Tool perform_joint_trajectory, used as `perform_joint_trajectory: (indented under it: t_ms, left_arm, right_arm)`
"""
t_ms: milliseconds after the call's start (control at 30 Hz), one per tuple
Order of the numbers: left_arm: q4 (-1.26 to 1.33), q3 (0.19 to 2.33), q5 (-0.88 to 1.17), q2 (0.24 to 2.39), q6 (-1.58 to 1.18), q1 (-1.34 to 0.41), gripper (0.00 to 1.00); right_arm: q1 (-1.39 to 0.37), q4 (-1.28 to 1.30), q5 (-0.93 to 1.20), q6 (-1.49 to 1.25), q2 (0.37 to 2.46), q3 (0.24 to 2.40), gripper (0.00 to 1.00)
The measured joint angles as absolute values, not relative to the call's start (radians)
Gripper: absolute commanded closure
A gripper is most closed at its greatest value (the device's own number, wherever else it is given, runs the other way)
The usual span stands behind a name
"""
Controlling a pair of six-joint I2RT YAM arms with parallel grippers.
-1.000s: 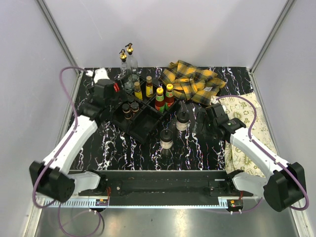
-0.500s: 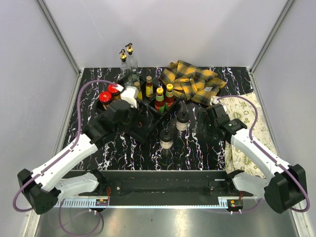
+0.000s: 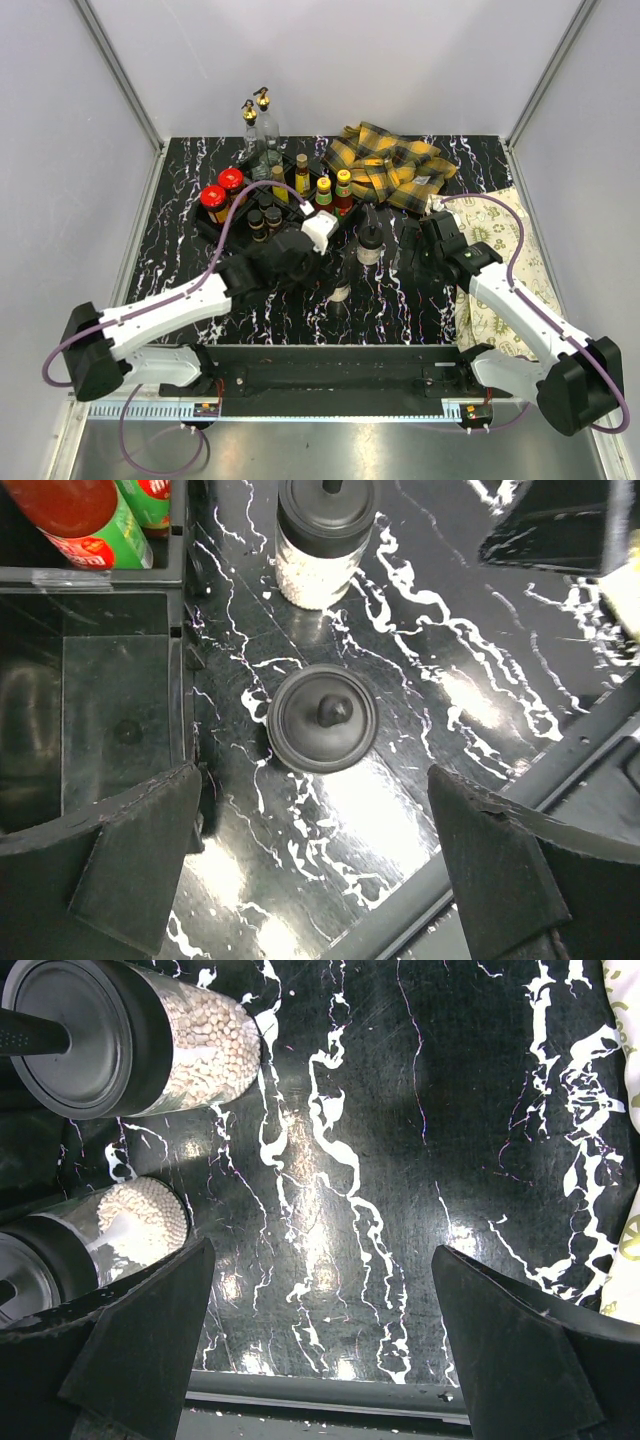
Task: Organize the condiment bottles
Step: Pick up the bottle from the center of the board.
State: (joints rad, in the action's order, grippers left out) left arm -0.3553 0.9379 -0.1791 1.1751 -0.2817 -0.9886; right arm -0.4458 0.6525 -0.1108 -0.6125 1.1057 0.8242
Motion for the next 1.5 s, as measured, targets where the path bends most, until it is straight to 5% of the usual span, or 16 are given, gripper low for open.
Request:
perform_joint_trajectory:
  t_ms: [633, 967, 1133, 1200, 1500]
  left_arm:
    - [-0.26, 0.95, -0.183, 1.487, -0.276, -1.0, 0.04]
    - [-0.237, 0.963, -0.185, 1.509, -0.268, -1.001, 0.48]
    - [-0.235, 0.964, -0.189, 1.509, -0.265, -1.0, 0.89]
    - [-0.236, 0.964, -0.189, 1.508, -0.265, -1.0, 0.98]
    - [-0.314, 0.964, -0.205, 1.419, -0.262, -1.0, 1.0]
  right_arm:
    - [-0.446, 0.652, -0.113, -0.612, 1.155, 0.824, 0.0]
    - [-0.446, 0.652, -0.113, -0.612, 1.159, 0.824, 0.0]
    - [-0.446, 0.652, -0.113, -0.612, 1.159, 0.824, 0.0]
    - [-0.446, 0.652, -0.113, -0.612, 1.159, 0.824, 0.0]
    - [-0.446, 0.652, -0.113, -0.612, 1.159, 0.824, 0.0]
